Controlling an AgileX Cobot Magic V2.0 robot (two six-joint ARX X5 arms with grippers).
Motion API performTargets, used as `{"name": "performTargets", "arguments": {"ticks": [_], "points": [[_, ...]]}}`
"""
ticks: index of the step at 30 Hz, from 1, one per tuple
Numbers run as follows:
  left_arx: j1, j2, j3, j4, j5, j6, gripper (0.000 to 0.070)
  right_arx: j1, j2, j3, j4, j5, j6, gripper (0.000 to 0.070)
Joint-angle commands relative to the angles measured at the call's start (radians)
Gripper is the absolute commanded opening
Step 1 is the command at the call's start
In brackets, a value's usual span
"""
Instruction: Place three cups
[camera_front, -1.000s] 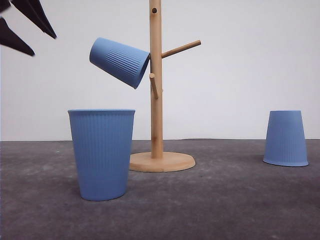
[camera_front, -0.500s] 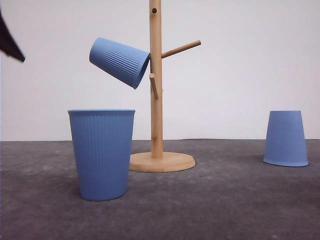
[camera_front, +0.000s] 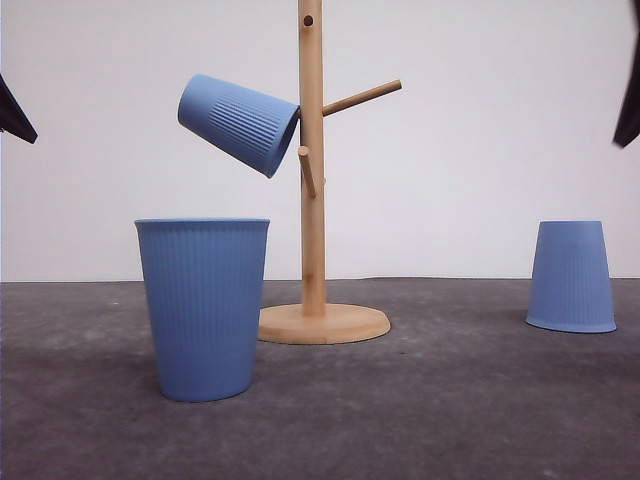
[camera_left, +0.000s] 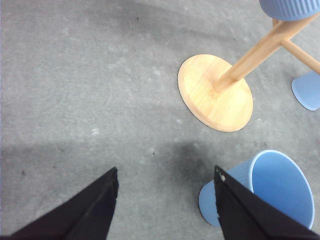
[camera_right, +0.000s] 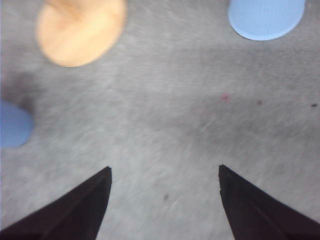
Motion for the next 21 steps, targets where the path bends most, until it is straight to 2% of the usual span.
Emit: {"name": "performTargets", "arguments": {"ticks": [1,4,7,12,16,21], "points": [[-0.002,0.005,0.013,0.008,0.0,-0.004,0.0352,-0.015,0.079,0.065,0.011,0.005,-0.051,0.0431],[-0.002,0.005,0.013,0.007,0.0,-0.004,0.0351,-0.042,0.197,0.16,0.01,0.025,-0.092,0.0436],[-0.002,0.005,0.013,0.007,0.0,-0.004,0.0351,-0.065,0.294,0.25,0.012,0.071,-0.13,0.0485],[-0.002,0.005,0.013,0.007,0.0,-0.004,0.0351,-0.101,0.437,0.372,0.048,0.103,-0.186,0.0507],[-0.002,0.005,0.013,0.007,0.0,-0.004,0.0351,-0.118,0.528,0.417,0.118,0.101,-0.194,0.0554],[-0.002,0.005,0.013,0.007,0.0,-0.004,0.0351,-0.126,0.624,0.424,0.209,0.102,-0.203,0.0566]]}}
